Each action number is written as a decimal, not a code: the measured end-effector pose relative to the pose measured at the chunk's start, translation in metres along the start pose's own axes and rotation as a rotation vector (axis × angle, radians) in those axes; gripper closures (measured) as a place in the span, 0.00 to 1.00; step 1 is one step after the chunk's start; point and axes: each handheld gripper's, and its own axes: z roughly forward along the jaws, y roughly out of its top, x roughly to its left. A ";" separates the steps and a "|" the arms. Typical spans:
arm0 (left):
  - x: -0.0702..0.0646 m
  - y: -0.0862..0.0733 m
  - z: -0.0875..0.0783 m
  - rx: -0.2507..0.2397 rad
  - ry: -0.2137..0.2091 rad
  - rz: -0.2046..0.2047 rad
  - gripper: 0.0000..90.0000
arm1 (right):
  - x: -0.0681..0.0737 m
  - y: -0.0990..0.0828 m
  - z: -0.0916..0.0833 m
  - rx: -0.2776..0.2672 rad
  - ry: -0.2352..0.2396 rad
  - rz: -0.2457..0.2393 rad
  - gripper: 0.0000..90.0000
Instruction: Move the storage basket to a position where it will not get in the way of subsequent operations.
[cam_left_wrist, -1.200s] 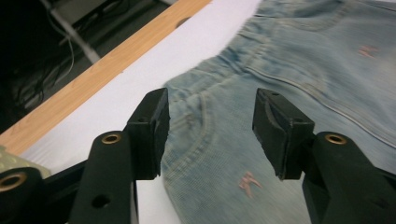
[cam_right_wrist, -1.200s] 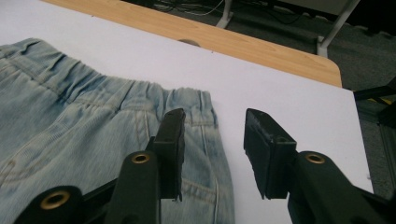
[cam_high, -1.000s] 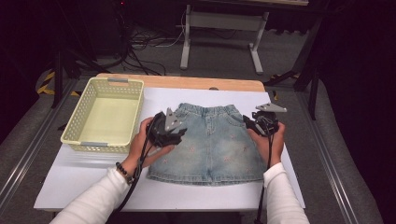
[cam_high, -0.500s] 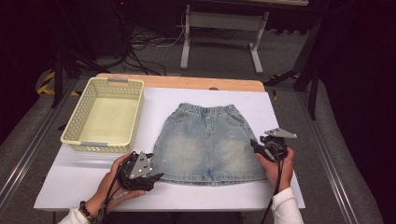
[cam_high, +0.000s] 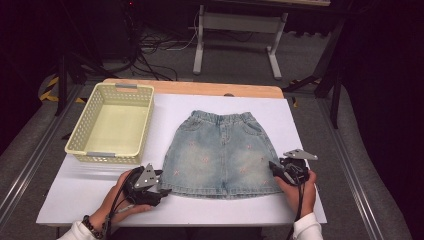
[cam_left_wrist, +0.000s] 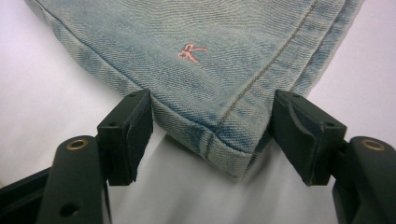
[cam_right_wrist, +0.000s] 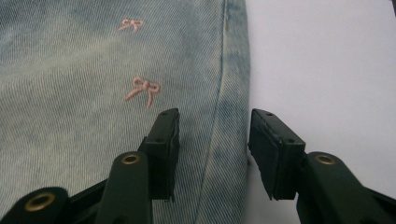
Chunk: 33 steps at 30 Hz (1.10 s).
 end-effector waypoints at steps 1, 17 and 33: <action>0.001 0.000 0.000 -0.003 -0.007 -0.006 0.37 | -0.002 -0.005 -0.003 0.002 0.001 0.012 0.60; 0.009 0.002 0.001 0.001 -0.130 -0.043 0.87 | -0.004 -0.017 -0.018 0.034 0.062 0.039 0.86; 0.005 -0.004 -0.027 -0.020 -0.079 0.031 0.95 | 0.008 -0.020 -0.044 0.015 0.032 0.008 0.97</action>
